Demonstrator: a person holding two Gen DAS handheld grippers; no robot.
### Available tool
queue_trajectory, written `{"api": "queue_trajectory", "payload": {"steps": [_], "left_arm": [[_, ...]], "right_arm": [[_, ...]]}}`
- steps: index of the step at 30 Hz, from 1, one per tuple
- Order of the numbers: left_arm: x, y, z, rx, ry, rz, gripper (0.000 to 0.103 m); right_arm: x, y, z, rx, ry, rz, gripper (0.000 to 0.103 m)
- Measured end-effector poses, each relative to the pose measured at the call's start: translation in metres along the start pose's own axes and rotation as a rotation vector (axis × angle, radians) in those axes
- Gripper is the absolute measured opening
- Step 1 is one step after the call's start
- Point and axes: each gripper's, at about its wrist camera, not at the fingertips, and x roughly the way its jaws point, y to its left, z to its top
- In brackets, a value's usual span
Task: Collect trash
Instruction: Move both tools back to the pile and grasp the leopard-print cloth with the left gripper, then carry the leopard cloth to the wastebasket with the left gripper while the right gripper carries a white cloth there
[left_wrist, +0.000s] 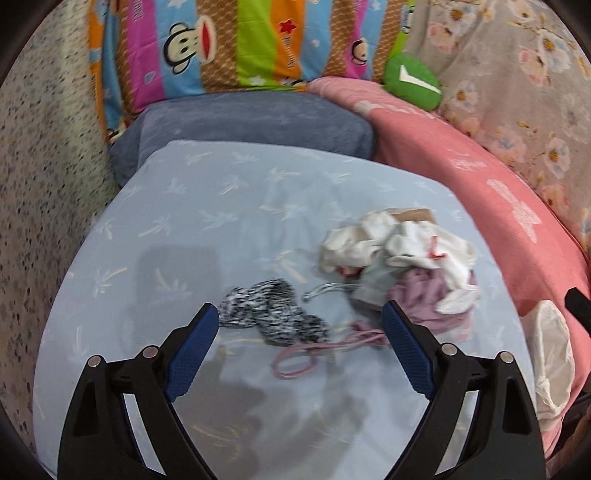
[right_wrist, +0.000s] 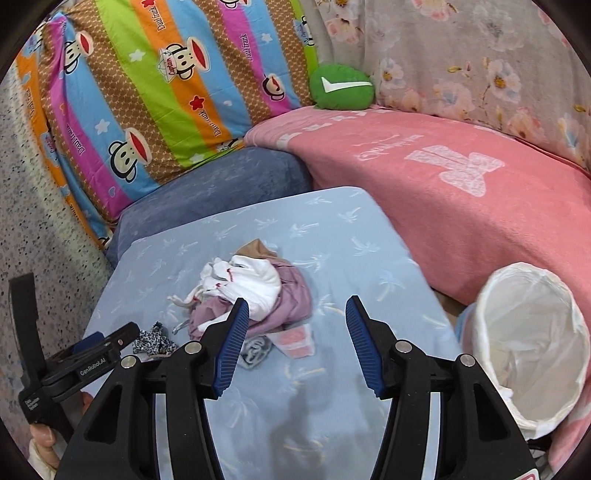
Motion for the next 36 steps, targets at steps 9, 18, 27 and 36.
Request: {"api": "queue_trajectory", "payload": {"steps": [9, 18, 27, 36], "left_arm": [[0.043, 0.040, 0.000, -0.083, 0.110, 0.010, 0.085], [0.061, 0.039, -0.005, -0.072, 0.166, -0.043, 0.051], [0.059, 0.027, 0.001, -0.032, 0.150, -0.069, 0.008], [0.023, 0.008, 0.026, -0.009, 0.043, -0.081, 0.006]], "right_arm": [[0.057, 0.022, 0.016, -0.013, 0.046, -0.008, 0.055], [0.114, 0.021, 0.029, 0.005, 0.104, -0.014, 0.055], [0.141, 0.020, 0.018, 0.003, 0.177, 0.025, 0.020], [0.096, 0.025, 0.035, -0.003, 0.084, 0.073, 0.007]]}}
